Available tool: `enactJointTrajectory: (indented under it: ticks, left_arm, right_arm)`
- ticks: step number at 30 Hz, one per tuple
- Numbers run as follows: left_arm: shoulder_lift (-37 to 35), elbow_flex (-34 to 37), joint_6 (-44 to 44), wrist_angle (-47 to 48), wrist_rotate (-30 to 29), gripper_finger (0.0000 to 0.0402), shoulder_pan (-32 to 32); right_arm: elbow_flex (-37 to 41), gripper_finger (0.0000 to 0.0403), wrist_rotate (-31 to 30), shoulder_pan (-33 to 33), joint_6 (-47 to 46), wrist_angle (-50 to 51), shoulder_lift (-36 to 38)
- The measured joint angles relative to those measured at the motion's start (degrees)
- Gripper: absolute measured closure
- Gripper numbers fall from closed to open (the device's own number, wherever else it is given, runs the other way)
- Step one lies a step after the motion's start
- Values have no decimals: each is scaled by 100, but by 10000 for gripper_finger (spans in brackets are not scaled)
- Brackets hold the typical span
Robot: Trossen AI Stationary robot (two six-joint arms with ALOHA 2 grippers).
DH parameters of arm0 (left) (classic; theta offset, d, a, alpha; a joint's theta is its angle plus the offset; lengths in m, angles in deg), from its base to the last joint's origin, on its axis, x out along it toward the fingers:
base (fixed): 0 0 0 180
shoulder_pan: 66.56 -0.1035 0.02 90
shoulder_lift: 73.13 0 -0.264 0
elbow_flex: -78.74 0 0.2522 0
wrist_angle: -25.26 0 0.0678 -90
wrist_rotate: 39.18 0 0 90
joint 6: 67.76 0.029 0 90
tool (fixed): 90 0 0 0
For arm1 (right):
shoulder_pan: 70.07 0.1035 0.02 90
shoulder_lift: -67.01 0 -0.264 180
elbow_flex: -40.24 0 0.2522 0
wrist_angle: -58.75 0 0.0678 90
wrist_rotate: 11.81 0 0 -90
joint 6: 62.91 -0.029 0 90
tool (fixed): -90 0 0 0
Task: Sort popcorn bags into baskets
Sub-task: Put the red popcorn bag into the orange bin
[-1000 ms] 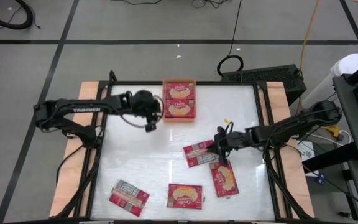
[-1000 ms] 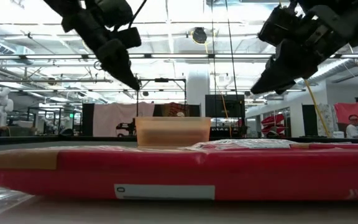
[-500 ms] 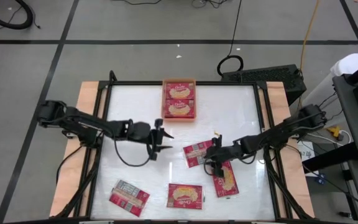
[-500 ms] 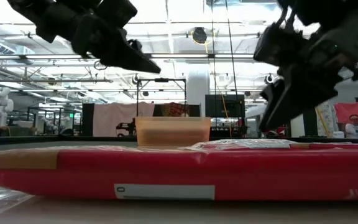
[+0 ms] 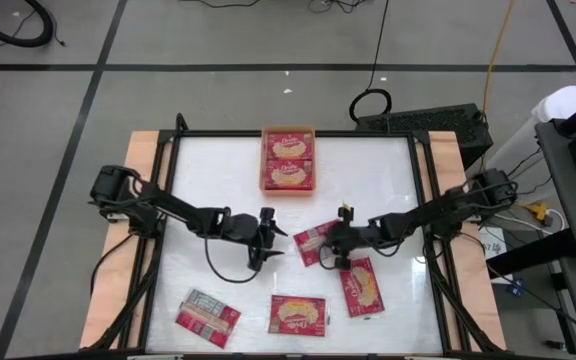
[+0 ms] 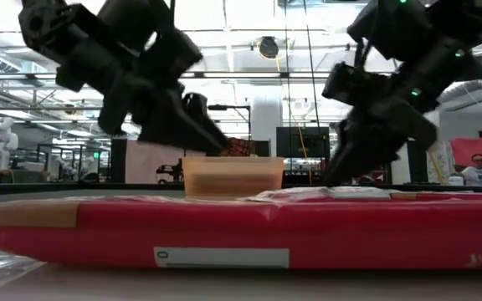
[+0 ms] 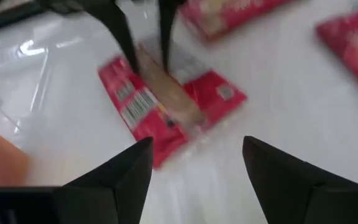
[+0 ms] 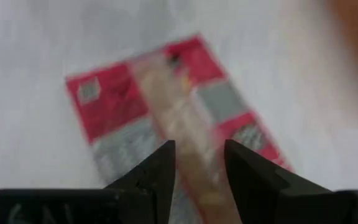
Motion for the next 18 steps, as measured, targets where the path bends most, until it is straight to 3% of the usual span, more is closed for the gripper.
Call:
enactJointTrajectory:
  ticks: [7,12,18]
  left_arm:
    - [594,-35,269,-386,40,160,46]
    - [1117,-460,535,-406,206,169,43]
    - [1635,-1326,696,444,253,192,-61]
  right_arm:
    - [-2,271,17,-278,213,-606,18]
    - [-2,271,173,-263,387,-763,281]
    - [0,271,172,-128,425,-522,871]
